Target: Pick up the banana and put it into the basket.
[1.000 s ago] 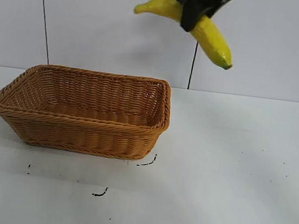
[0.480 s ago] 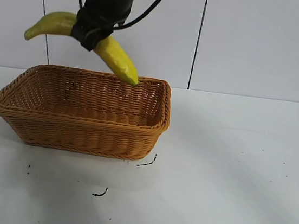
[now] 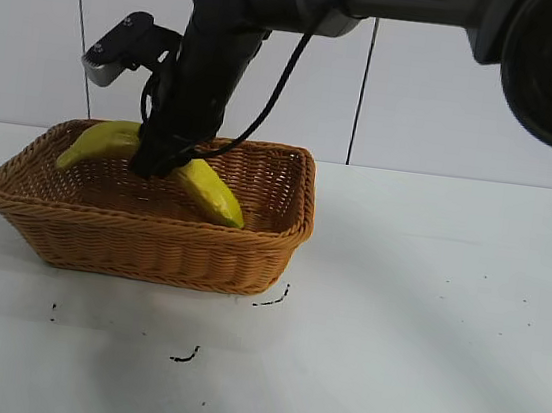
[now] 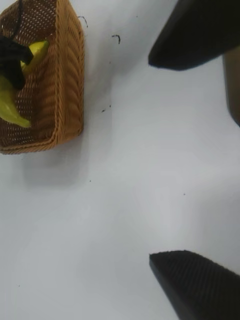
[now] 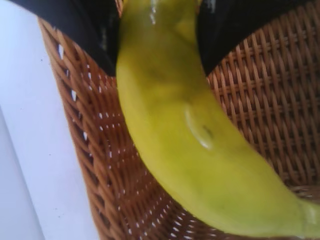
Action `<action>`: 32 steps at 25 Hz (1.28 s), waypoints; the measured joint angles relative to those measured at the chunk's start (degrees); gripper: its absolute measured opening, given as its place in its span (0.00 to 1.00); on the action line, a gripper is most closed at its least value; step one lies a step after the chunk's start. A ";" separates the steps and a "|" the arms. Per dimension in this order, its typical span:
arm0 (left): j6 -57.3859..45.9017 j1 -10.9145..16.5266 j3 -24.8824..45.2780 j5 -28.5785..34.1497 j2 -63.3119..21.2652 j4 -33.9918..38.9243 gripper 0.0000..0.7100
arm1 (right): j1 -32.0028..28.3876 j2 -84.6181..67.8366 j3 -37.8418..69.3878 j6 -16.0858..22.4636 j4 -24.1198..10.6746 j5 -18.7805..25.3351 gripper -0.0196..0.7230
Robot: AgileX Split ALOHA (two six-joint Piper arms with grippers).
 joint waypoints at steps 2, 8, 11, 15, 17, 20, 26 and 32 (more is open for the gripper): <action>0.00 0.00 0.00 0.00 0.00 0.00 0.98 | 0.00 0.27 0.00 0.00 0.29 0.00 0.46; 0.00 0.00 0.00 0.00 0.00 0.00 0.98 | 0.00 0.27 0.00 1.73 0.40 0.17 0.82; 0.00 0.00 0.00 0.00 0.00 0.00 0.98 | 0.00 -0.19 -0.12 5.61 0.34 2.41 0.93; 0.00 0.00 0.00 0.00 0.00 0.00 0.98 | 0.00 -3.25 -1.67 13.94 -0.03 8.94 0.95; 0.00 0.00 0.00 0.00 0.00 0.00 0.98 | -0.04 -5.04 -4.01 19.20 -0.03 12.74 0.95; 0.00 0.00 0.00 0.00 0.00 0.00 0.98 | -0.60 -6.74 -7.86 23.44 -0.03 17.56 0.95; 0.00 0.00 0.00 0.00 0.00 0.00 0.98 | -7.18 -7.13 -9.61 28.58 0.07 20.58 0.95; 0.00 0.00 0.00 0.00 0.00 0.00 0.98 | -18.90 -7.13 -9.61 29.85 -0.02 21.63 0.95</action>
